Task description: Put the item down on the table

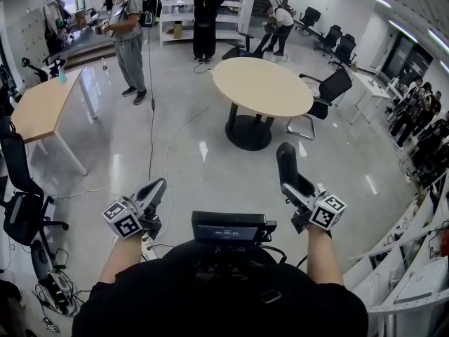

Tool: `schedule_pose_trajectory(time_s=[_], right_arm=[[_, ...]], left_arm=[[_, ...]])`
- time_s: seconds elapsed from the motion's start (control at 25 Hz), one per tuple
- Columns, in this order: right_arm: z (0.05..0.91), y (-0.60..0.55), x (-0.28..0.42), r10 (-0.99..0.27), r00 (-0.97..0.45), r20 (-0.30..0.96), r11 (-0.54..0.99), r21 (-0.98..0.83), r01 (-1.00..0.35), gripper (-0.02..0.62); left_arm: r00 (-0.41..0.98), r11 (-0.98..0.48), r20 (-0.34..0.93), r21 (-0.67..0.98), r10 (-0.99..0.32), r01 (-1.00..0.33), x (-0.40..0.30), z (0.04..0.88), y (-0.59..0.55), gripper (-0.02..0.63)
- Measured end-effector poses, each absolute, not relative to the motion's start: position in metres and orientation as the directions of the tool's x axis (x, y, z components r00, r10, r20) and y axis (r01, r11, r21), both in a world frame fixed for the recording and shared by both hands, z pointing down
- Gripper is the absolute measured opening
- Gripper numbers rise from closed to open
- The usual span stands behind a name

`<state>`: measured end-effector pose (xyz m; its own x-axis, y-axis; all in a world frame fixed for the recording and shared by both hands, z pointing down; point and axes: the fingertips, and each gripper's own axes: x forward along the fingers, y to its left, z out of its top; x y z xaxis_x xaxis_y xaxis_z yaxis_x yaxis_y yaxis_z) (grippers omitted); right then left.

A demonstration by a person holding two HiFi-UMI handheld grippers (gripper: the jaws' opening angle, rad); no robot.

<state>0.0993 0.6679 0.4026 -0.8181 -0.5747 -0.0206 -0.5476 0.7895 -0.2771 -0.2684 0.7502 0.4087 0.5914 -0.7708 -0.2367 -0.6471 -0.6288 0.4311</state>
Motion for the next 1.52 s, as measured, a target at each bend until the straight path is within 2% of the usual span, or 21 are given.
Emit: schedule_pose_trajectory(time_s=[0.28,0.56,1.0,1.28,1.52], right_arm=[[0.404,0.633,0.093,-0.541,-0.841,-0.021,0.809,-0.287,-0.513,0.325],[0.409,0.566,0.122,-0.502,-0.864,-0.041,0.830,-0.303,-0.468,0.325],[0.396,0.448,0.218,-0.459,-0.886,-0.066,0.862,-0.272,-0.427,0.325],[0.404,0.394,0.284,-0.496,-0.865,-0.074,0.840,-0.294,-0.457,0.325],[0.422,0.363,0.315,-0.546,-0.836,-0.052,0.799,-0.334,-0.500,0.326]], left_arm=[[0.556,-0.590,-0.220,0.438,-0.802,-0.678,-0.273,0.411,0.730,0.002],[0.540,-0.567,-0.196,0.425,-0.818,-0.705,-0.233,0.408,0.678,0.002],[0.518,-0.550,-0.202,0.433,-0.831,-0.714,-0.123,0.393,0.570,0.002],[0.557,-0.578,-0.191,0.431,-0.809,-0.693,-0.058,0.395,0.505,0.002],[0.592,-0.597,-0.170,0.446,-0.788,-0.667,-0.037,0.403,0.454,0.002]])
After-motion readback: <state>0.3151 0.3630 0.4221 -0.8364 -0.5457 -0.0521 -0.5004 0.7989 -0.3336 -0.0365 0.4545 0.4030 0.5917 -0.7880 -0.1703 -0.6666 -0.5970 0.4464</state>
